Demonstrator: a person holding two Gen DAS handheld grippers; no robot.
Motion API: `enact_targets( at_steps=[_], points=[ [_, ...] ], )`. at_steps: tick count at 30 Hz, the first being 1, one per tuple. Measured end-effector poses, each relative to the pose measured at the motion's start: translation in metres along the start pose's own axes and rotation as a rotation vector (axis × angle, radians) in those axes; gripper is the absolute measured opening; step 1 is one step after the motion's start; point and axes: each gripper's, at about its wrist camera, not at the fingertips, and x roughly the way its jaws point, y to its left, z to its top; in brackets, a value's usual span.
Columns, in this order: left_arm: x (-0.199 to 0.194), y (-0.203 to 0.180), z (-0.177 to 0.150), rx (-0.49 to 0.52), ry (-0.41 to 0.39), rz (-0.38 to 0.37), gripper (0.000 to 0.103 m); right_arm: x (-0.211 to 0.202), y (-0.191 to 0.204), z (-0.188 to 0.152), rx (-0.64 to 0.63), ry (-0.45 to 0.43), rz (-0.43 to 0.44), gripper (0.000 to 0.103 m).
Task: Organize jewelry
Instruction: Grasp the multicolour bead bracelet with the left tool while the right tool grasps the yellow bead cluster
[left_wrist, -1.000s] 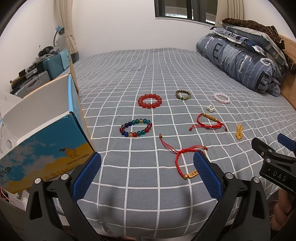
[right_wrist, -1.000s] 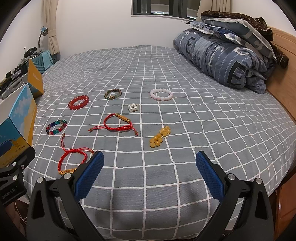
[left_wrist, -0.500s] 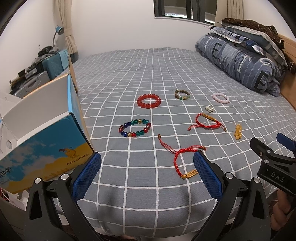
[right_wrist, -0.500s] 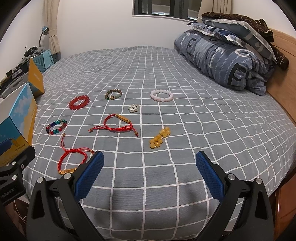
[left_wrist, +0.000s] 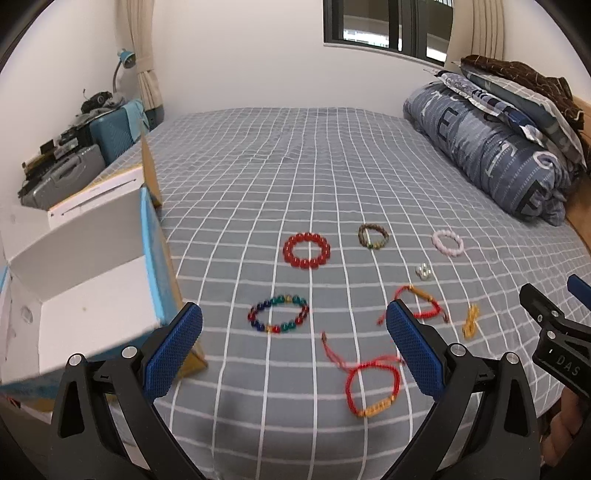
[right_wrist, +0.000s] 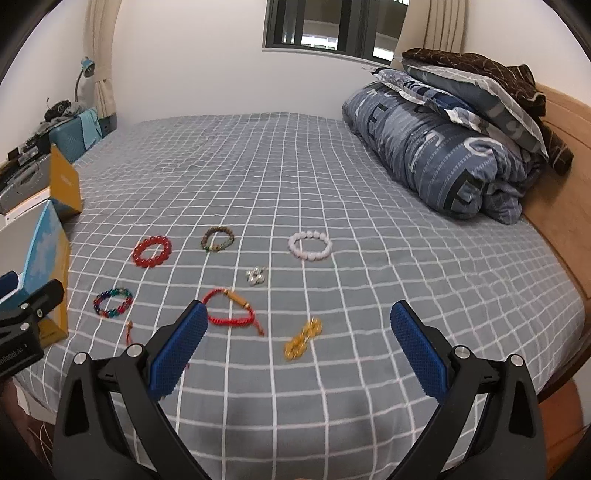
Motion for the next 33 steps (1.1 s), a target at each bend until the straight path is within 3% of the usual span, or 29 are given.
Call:
enact_targets(
  at_steps=[8,20,26,33],
  points=[
    [0.056,-0.005,0.029,0.010,0.098,-0.029,0.097,0.064,0.000,0.021,0.011,0.131,0.001,0.095],
    [0.148,0.001,0.004,0.017,0.248,0.031,0.097,0.148,-0.002,-0.023,-0.018,0.314,0.019,0.095],
    [0.168,0.001,-0.008,0.019,0.294,0.043,0.097,0.156,-0.007,-0.031,-0.009,0.350,0.017,0.095],
    [0.177,0.005,-0.016,0.009,0.310,0.015,0.097,0.164,-0.008,-0.035,0.014,0.417,0.036,0.081]
  ],
)
